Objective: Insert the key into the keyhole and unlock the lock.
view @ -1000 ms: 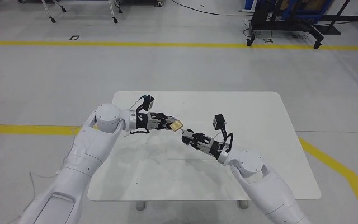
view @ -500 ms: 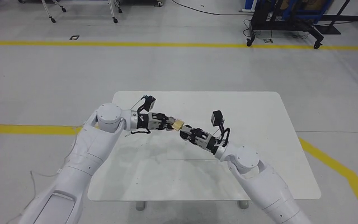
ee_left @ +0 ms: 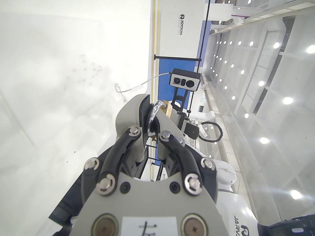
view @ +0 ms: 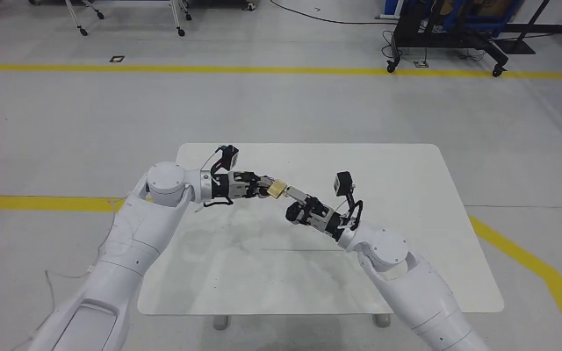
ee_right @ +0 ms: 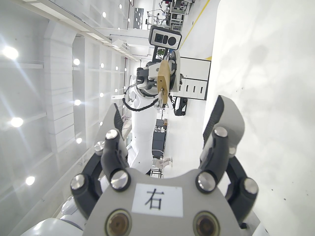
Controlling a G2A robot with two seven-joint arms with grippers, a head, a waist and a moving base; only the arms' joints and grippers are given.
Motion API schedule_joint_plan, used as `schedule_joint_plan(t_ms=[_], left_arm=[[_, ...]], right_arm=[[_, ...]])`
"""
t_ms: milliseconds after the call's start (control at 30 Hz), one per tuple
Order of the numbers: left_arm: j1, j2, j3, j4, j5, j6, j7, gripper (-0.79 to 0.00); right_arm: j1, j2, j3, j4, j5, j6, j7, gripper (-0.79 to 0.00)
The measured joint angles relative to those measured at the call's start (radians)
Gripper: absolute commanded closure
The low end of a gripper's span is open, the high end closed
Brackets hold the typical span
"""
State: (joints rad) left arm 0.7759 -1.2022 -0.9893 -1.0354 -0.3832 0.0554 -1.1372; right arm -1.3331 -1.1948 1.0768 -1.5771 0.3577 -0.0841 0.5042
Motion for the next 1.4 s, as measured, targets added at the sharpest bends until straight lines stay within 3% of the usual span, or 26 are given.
schedule_joint_plan(t_ms=[33, 67, 100, 133, 300, 667, 900, 1200, 1400], left_arm=[[0.003, 0.001, -0.002, -0.004, 0.005, -0.005, 0.008, 0.000], [0.006, 0.002, -0.005, -0.009, 0.009, -0.010, 0.016, 0.000], [0.009, 0.003, -0.007, -0.014, 0.011, -0.014, 0.021, 0.000], [0.012, 0.004, -0.010, -0.018, 0.011, -0.019, 0.024, 0.000], [0.030, 0.008, -0.014, -0.055, 0.036, -0.048, 0.033, 0.000], [0.046, 0.015, -0.016, -0.097, 0.067, -0.086, 0.011, 0.000], [0.043, 0.015, -0.013, -0.098, 0.071, -0.088, 0.000, 0.000], [0.040, 0.019, 0.002, -0.135, 0.140, -0.147, -0.013, 0.000], [0.070, 0.028, -0.022, -0.190, 0.199, -0.217, 0.078, 0.000]], right_arm=[[-0.002, 0.000, 0.000, -0.001, 0.004, 0.001, 0.000, -0.776], [-0.009, -0.001, 0.001, -0.003, 0.027, 0.008, 0.010, -0.656], [-0.012, -0.001, 0.005, -0.003, 0.057, 0.016, 0.028, -0.474], [-0.014, -0.001, 0.011, 0.000, 0.091, 0.023, 0.051, -0.369], [-0.004, 0.000, 0.043, 0.054, 0.237, 0.081, 0.149, -0.225], [0.036, -0.008, 0.044, 0.102, 0.358, 0.152, 0.213, -0.175], [0.053, -0.013, 0.040, 0.136, 0.397, 0.179, 0.233, 0.000], [0.089, -0.023, 0.035, 0.212, 0.567, 0.282, 0.360, 0.000], [0.124, -0.031, 0.031, 0.295, 0.697, 0.385, 0.460, 0.000]])
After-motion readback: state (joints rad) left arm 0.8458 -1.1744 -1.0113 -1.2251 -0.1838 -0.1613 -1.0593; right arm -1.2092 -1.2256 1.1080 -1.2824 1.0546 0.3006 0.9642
